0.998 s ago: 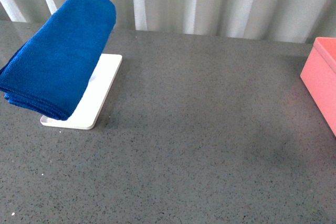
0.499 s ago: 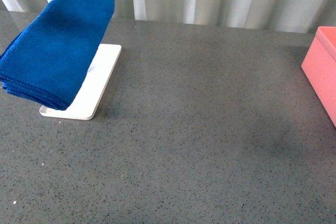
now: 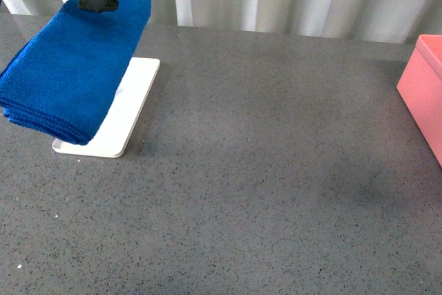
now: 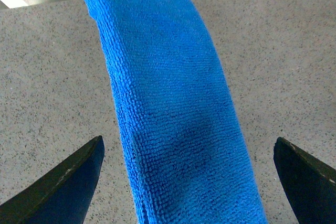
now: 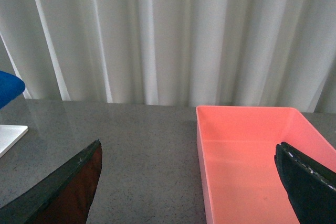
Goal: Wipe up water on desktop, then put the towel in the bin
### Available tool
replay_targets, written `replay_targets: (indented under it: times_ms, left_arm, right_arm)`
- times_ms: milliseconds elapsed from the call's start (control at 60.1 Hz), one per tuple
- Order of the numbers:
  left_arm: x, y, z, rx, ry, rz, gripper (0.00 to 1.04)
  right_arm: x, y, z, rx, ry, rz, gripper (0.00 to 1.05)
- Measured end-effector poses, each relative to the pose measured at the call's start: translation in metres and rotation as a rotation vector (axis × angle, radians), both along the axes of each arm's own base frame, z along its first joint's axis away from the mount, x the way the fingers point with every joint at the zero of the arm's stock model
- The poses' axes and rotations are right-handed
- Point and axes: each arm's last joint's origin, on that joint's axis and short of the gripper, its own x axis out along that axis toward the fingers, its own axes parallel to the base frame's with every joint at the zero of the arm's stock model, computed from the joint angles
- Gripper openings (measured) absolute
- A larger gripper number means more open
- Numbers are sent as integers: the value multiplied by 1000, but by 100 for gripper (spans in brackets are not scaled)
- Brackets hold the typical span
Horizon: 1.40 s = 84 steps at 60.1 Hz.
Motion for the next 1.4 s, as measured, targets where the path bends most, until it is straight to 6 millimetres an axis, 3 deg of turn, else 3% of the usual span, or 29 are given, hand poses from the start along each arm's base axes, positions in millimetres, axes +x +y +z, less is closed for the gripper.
replay_targets:
  times_ms: [316,849,948,1082,1215,1398]
  left_arm:
    - [2,-7,-9,2,0,-12,98]
    - [3,-3,-21,29,42,5,5]
    - [3,-1,-17,-2,44,-3,4]
    - [1,2,0,-79,24,-25,4]
    - [-7,2,46,-196,-54,-60,4]
    - [-30,-13,90,-339,-131,-157,4]
  right_arm:
    - [0,0,0,1,0,0,98]
    - [0,0,0,2,0,0,98]
    - [0,0,0,2,0,0,98]
    - [0,0,0,2,0,0,98]
    - [0,0,0,2,0,0,98]
    - [0,0,0,2,0,0,98]
